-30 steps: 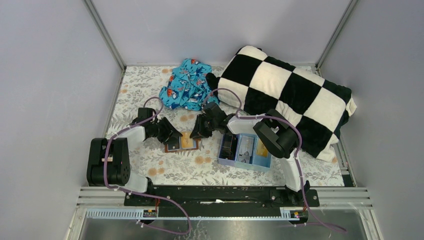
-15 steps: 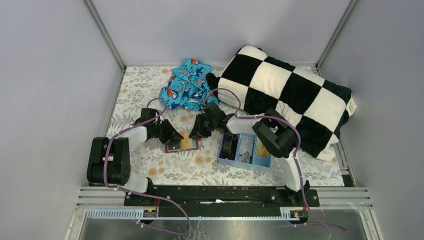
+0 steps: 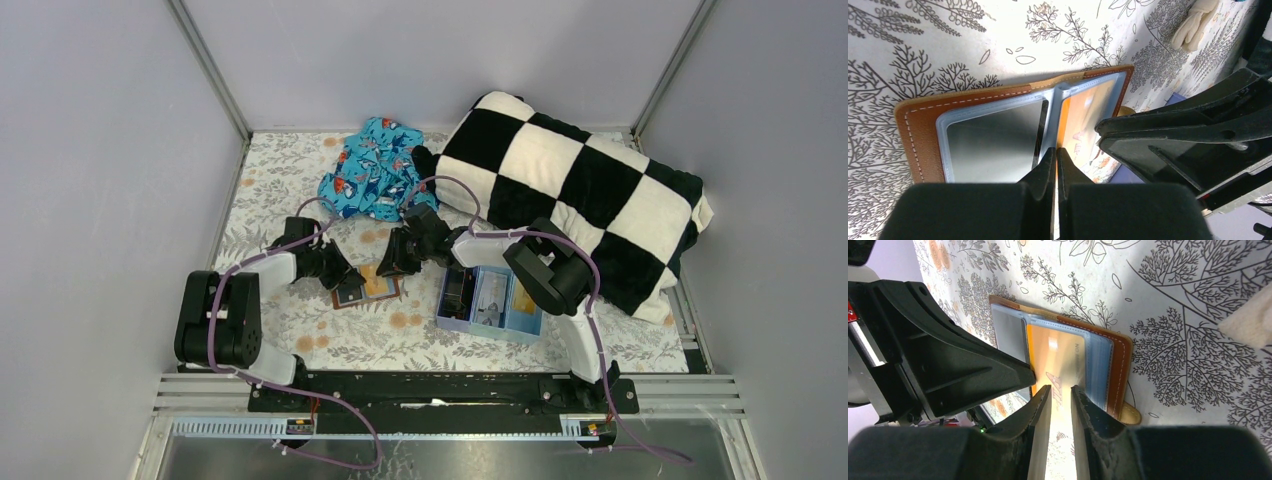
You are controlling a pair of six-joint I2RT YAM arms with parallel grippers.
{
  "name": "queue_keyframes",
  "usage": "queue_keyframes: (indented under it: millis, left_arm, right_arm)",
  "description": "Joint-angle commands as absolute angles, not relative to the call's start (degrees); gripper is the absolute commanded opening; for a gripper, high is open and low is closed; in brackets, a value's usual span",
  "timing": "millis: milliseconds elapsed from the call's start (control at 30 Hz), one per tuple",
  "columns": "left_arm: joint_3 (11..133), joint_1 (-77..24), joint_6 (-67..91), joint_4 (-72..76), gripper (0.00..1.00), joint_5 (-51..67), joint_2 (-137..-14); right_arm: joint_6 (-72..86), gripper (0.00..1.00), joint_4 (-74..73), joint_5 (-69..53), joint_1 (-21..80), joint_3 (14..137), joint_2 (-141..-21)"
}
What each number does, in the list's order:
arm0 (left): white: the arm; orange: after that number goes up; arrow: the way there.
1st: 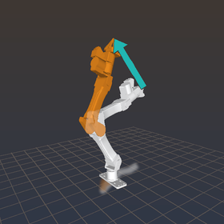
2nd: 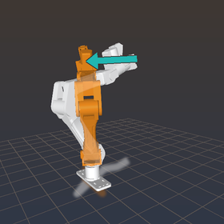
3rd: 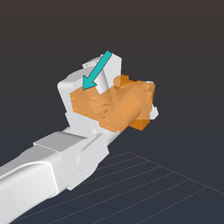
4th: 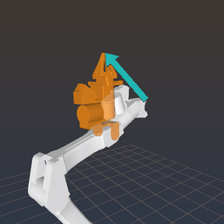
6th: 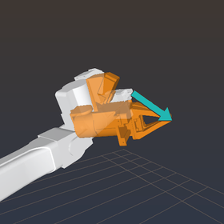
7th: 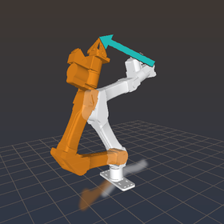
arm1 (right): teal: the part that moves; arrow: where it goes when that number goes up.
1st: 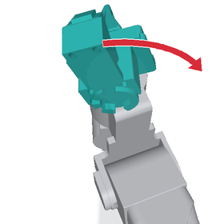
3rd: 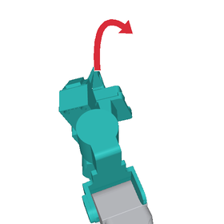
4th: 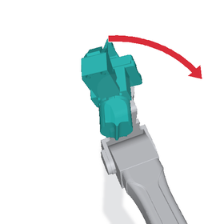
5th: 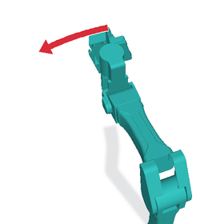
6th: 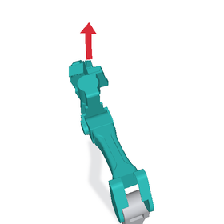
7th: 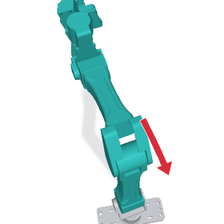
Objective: Take the credit cards out of the card holder
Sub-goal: Remove the credit card from the card holder.
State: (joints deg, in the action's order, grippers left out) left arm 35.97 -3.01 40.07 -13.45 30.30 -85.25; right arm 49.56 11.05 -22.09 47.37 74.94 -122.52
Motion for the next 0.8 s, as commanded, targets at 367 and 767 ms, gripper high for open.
queue_keyframes:
  millis: [367,767]
  left_arm:
    - [35.8,-3.3,39.7,-16.0,0.0,25.0,-80.7]
    - [34.1,2.8,39.5,-21.1,0.0,24.1,-72.8]
  right_arm:
    - [49.0,0.28,7.3,-20.0,48.1,76.4,-124.4]
    - [49.1,0.25,4.3,-17.7,47.8,76.4,-125.0]
